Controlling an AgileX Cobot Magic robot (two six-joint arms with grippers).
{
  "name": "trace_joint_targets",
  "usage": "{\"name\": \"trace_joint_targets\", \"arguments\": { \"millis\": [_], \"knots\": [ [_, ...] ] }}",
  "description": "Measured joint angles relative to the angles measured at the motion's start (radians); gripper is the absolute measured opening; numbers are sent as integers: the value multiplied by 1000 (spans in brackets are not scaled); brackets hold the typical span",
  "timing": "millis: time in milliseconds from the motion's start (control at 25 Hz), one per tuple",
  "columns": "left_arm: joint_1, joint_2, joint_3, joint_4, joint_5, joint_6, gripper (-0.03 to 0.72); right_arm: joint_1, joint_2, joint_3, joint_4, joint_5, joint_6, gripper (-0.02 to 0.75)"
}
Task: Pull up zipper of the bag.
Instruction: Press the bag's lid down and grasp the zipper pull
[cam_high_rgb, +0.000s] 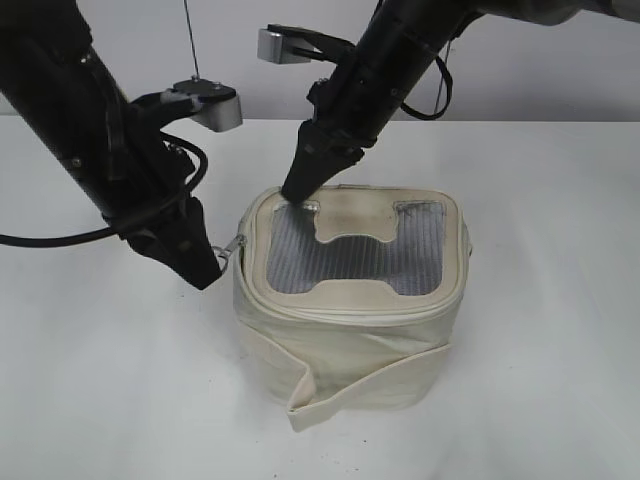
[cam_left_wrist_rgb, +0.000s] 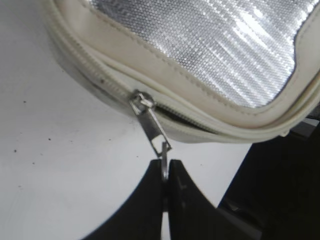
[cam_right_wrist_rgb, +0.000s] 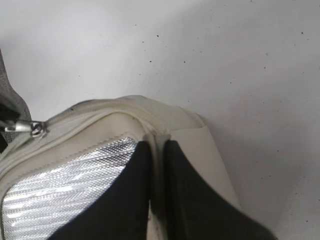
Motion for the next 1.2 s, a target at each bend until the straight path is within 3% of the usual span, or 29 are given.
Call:
{"name": "trace_joint_targets", "arguments": {
  "millis": [400,800,1200],
  "knots": [
    [-140,-105,127,11,-26,-182,-3,0,0,0,-2,0,8,53],
    [-414,-111,146,-42,-281,-284,-3,0,0,0,-2,1,15,52],
    [-466,-59,87,-85,-339,-287,-3,0,0,0,2,1,19,52]
  ]
}}
